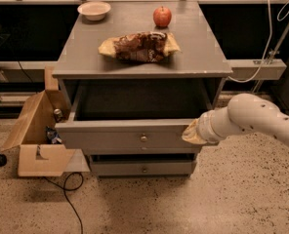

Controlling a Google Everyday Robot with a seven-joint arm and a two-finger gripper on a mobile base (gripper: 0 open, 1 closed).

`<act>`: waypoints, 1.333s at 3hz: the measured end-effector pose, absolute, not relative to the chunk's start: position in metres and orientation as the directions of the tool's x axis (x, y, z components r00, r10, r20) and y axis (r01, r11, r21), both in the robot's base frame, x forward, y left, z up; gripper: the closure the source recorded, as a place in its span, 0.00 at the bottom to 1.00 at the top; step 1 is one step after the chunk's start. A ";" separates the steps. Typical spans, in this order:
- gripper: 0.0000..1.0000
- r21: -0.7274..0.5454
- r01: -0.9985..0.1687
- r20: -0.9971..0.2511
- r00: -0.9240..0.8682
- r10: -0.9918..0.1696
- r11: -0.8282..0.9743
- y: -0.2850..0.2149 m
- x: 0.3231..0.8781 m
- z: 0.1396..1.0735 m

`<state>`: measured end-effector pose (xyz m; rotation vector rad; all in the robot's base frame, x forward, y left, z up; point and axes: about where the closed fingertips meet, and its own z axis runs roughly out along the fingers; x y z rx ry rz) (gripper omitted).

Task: Close top drawer

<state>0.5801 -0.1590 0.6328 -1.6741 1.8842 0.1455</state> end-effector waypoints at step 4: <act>1.00 -0.264 -0.898 -0.763 -0.028 -0.645 0.352 -0.173 0.644 0.622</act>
Offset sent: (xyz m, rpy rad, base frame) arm 0.0539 -0.0226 0.0008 0.3060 -0.0814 -0.0491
